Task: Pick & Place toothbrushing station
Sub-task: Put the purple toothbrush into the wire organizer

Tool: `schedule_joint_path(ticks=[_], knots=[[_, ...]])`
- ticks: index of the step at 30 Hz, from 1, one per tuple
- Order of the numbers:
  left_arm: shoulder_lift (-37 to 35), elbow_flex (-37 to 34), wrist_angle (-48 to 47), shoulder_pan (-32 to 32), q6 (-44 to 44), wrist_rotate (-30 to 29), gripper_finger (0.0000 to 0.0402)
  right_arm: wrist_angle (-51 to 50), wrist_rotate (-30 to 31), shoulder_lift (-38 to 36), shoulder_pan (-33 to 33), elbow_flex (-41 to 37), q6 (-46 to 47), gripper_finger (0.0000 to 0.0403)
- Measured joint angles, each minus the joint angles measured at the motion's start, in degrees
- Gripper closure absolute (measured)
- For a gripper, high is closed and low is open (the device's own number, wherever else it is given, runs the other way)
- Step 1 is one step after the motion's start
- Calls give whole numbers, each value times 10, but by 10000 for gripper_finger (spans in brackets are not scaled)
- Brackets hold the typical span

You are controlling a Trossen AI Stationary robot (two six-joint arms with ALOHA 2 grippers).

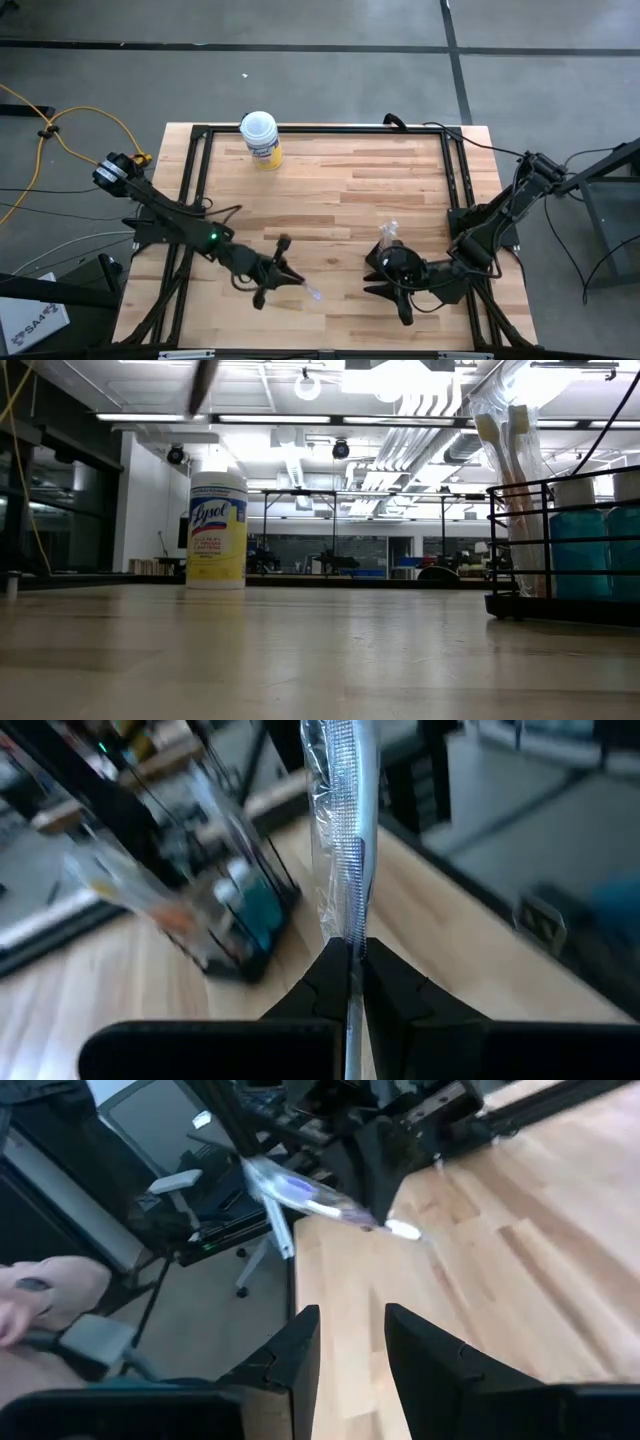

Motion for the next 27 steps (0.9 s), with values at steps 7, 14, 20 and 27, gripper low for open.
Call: schedule_joint_path(ticks=[7,14,20,27], knots=[[0,0,100,33,-11,-25,395,6,-4,1,-49,0,-32,296],[9,0,126,40,-18,-132,395,40,-47,18,-107,0,-98,296],[39,0,133,47,-16,-148,395,99,-90,39,-155,0,-153,296],[46,0,142,46,-15,-198,395,95,-96,39,-169,0,-162,296]])
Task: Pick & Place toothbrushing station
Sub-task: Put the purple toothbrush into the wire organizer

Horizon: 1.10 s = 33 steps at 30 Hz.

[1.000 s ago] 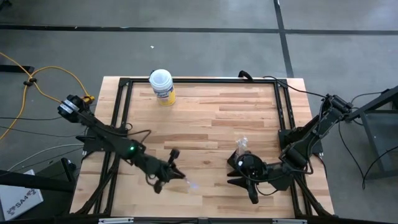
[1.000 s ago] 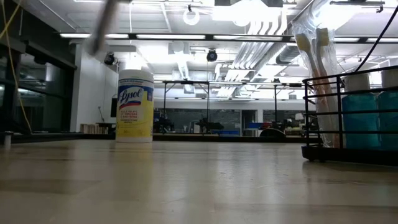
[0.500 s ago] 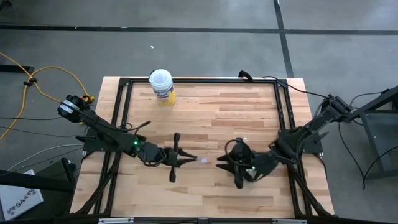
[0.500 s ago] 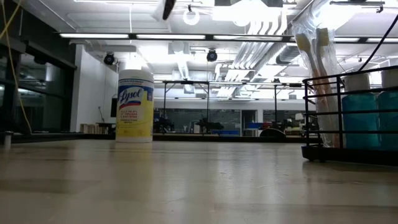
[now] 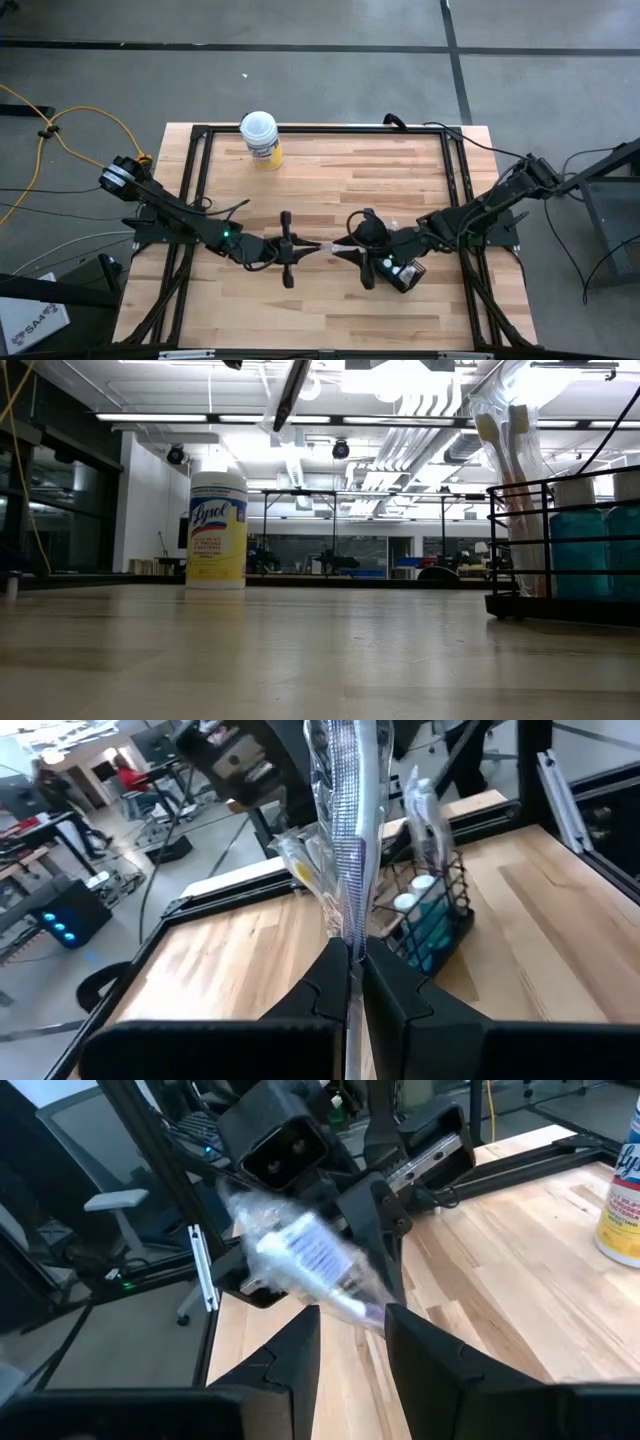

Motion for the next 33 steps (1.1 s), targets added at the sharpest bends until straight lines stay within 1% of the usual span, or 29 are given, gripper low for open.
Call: schedule_joint_path(ticks=[5,13,21,30,33], knots=[[0,0,18,9,1,-12,395,1,-5,0,-5,0,-13,296],[0,0,19,27,-3,-4,395,4,-11,0,-29,0,-23,296],[0,0,35,27,9,-4,395,6,-15,0,-48,0,-30,296],[0,0,41,30,10,-4,395,39,-24,0,-51,0,-56,296],[0,0,41,30,10,-4,395,41,-26,0,-51,0,-58,305]])
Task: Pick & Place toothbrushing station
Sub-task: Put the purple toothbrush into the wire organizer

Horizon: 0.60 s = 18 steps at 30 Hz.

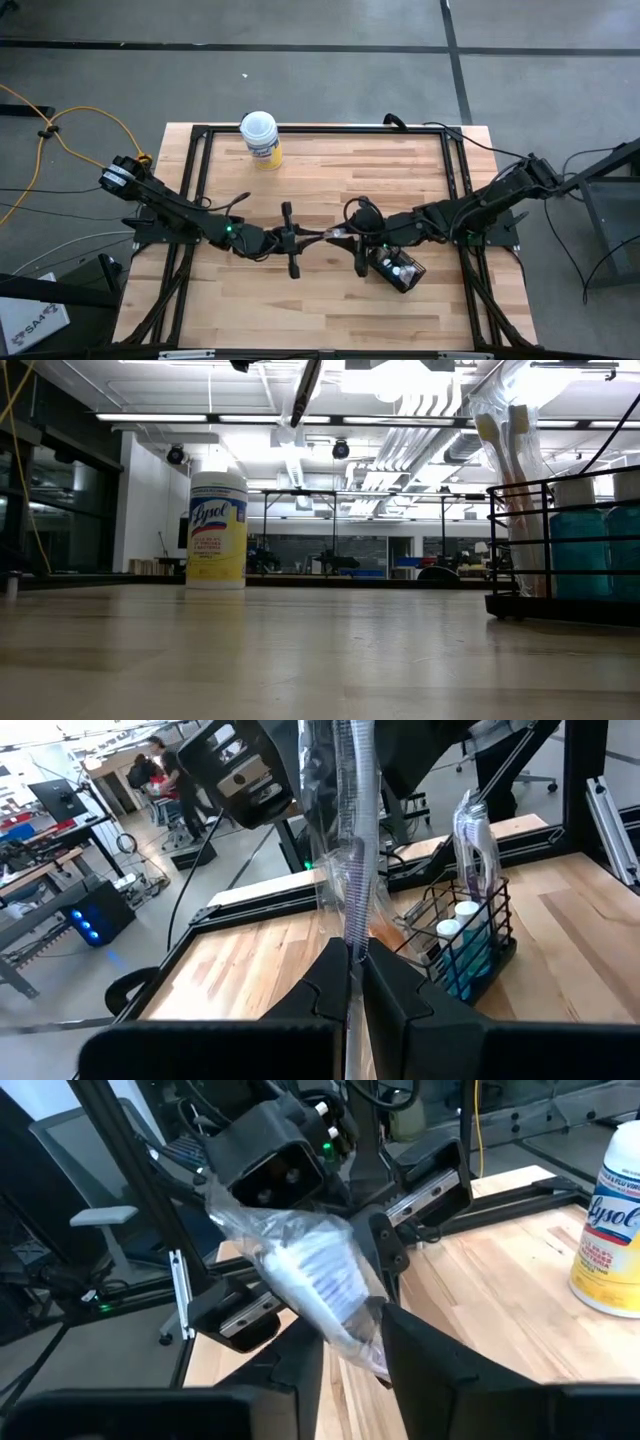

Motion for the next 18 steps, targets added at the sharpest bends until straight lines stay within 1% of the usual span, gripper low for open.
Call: schedule_joint_path(ticks=[3,9,15,18], knots=[[0,0,0,0,0,0,395,0,-2,0,0,0,-2,328],[0,0,-1,0,-3,1,395,0,-3,-1,0,0,-7,387],[0,0,0,0,-2,1,395,0,-4,-1,-1,0,-2,386],[0,0,0,0,-2,1,395,0,-5,-1,-1,0,-1,392]])
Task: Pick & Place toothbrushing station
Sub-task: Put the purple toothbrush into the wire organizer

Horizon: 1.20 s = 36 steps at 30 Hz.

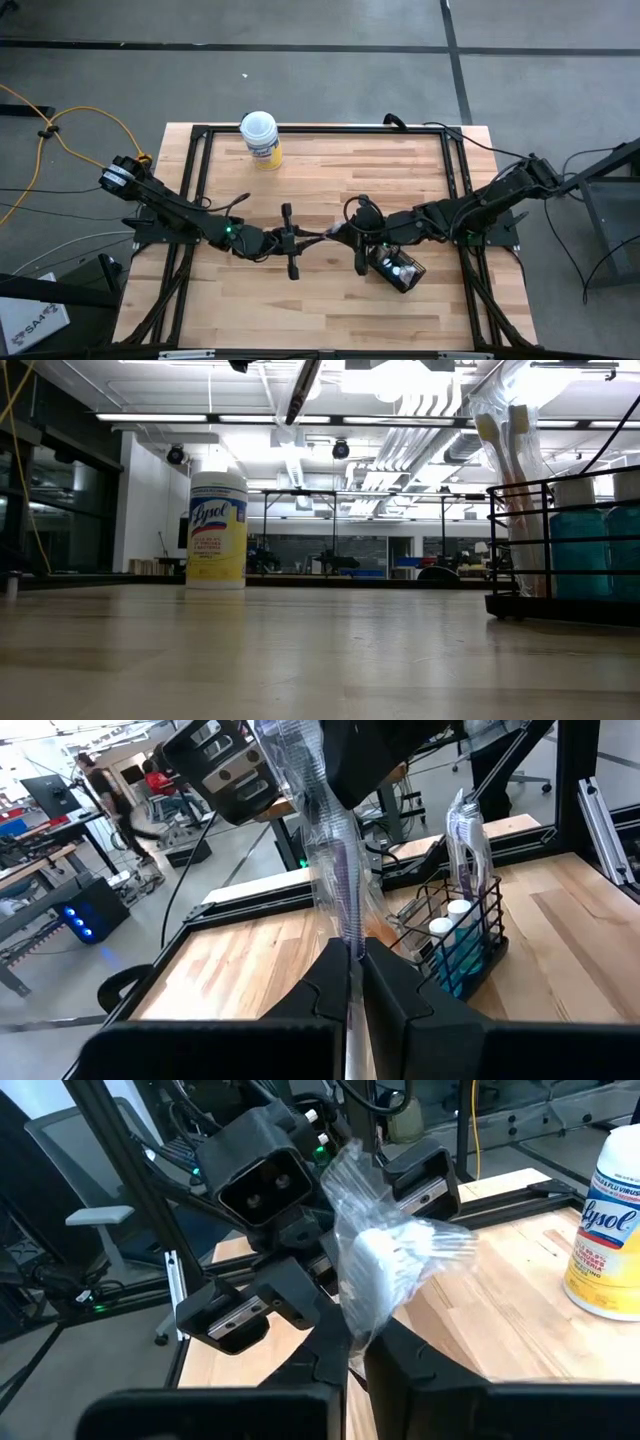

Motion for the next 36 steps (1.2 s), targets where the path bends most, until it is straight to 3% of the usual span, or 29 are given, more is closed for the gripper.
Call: schedule_joint_path(ticks=[5,17,29,36], knots=[[0,0,5,0,0,14,378,1,-4,0,0,0,3,392],[0,0,8,1,8,36,278,1,-13,0,0,0,9,395],[0,0,7,-15,0,51,273,-16,-6,0,25,0,2,395],[0,0,6,-34,-12,50,273,-56,72,-29,71,0,-1,395]])
